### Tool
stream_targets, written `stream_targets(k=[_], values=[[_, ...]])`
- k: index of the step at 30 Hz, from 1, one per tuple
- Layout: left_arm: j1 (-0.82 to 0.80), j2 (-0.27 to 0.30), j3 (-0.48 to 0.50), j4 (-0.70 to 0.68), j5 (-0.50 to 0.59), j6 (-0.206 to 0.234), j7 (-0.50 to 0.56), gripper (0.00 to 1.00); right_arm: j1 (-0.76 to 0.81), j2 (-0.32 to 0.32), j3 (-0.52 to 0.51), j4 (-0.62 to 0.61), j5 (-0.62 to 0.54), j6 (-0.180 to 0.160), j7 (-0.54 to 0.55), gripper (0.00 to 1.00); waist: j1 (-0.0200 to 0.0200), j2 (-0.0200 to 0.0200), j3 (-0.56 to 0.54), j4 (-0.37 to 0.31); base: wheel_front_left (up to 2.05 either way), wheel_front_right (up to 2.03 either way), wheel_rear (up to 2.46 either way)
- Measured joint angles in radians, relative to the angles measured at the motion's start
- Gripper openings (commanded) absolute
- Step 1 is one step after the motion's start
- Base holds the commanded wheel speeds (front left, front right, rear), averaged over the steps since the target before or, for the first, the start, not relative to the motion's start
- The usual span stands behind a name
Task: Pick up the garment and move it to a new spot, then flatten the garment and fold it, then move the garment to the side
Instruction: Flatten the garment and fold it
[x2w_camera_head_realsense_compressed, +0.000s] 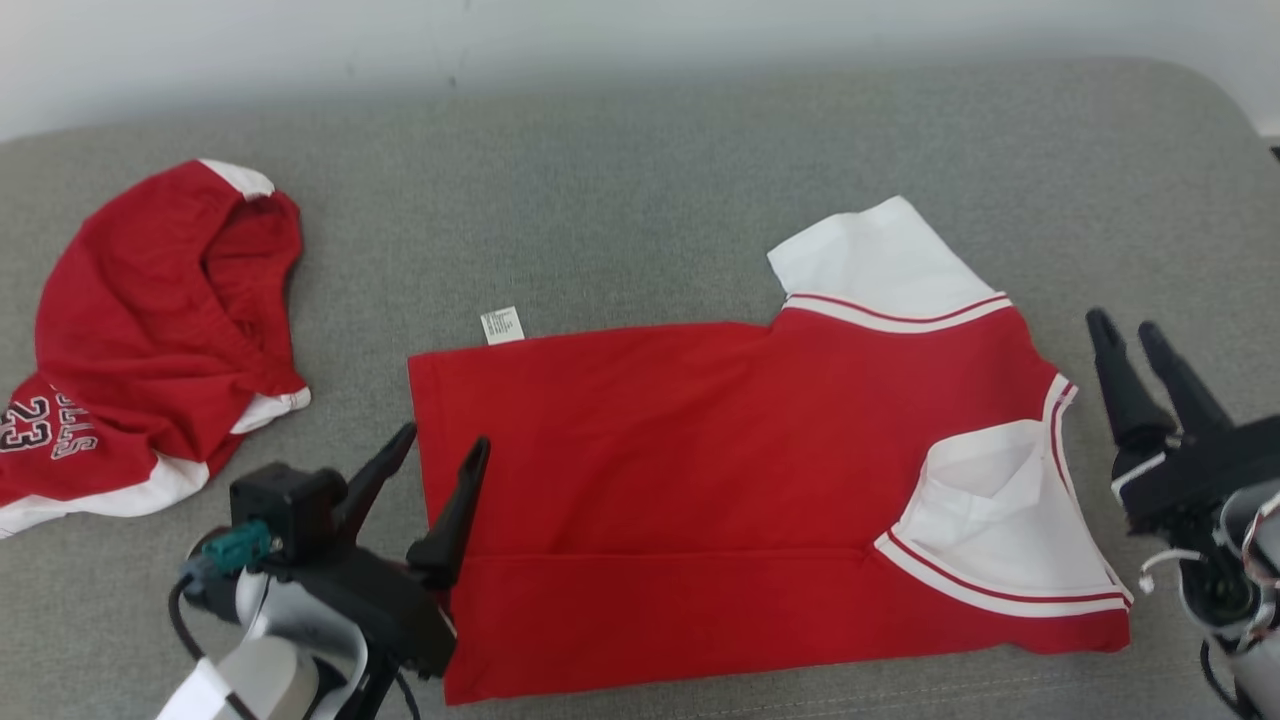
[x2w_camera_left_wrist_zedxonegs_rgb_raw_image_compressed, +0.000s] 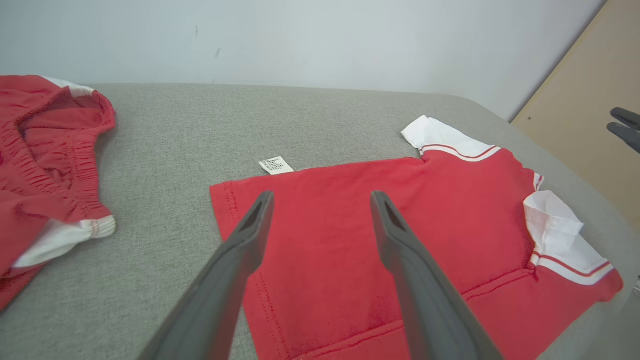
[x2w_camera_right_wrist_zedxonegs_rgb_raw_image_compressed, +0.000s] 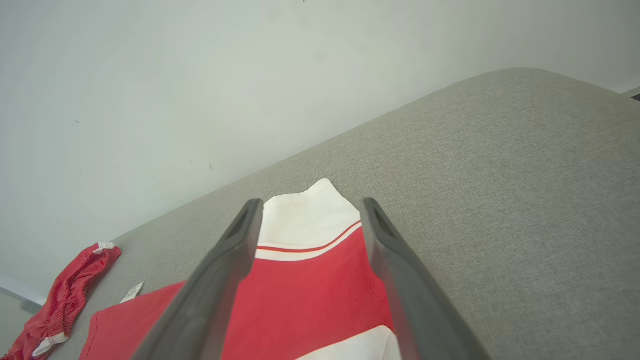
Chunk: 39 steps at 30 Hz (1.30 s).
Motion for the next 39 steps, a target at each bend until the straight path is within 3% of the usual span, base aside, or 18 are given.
stream_targets(k=[12, 24, 39], values=[[-0.169, -0.027, -0.007, 0.084, 0.016, -0.001, 0.062, 1.00, -0.253, -0.043, -0.002, 0.105, -0.036, 0.024, 0.106, 1.00, 0.0001, 0.0000, 0.124, 0.030, 0.00, 0.00, 0.00], [-0.309, -0.044, 0.002, 0.172, 0.024, -0.018, 0.097, 1.00, -0.492, -0.052, 0.075, 0.244, -0.123, 0.051, 0.251, 1.00, 0.0002, 0.0001, 0.252, 0.071, 0.00, 0.00, 0.00], [-0.427, -0.086, -0.008, 0.228, 0.040, -0.055, 0.093, 1.00, -0.645, -0.009, 0.112, 0.390, -0.139, 0.068, 0.348, 1.00, 0.0001, 0.0002, 0.380, 0.131, 0.00, 0.00, 0.00]])
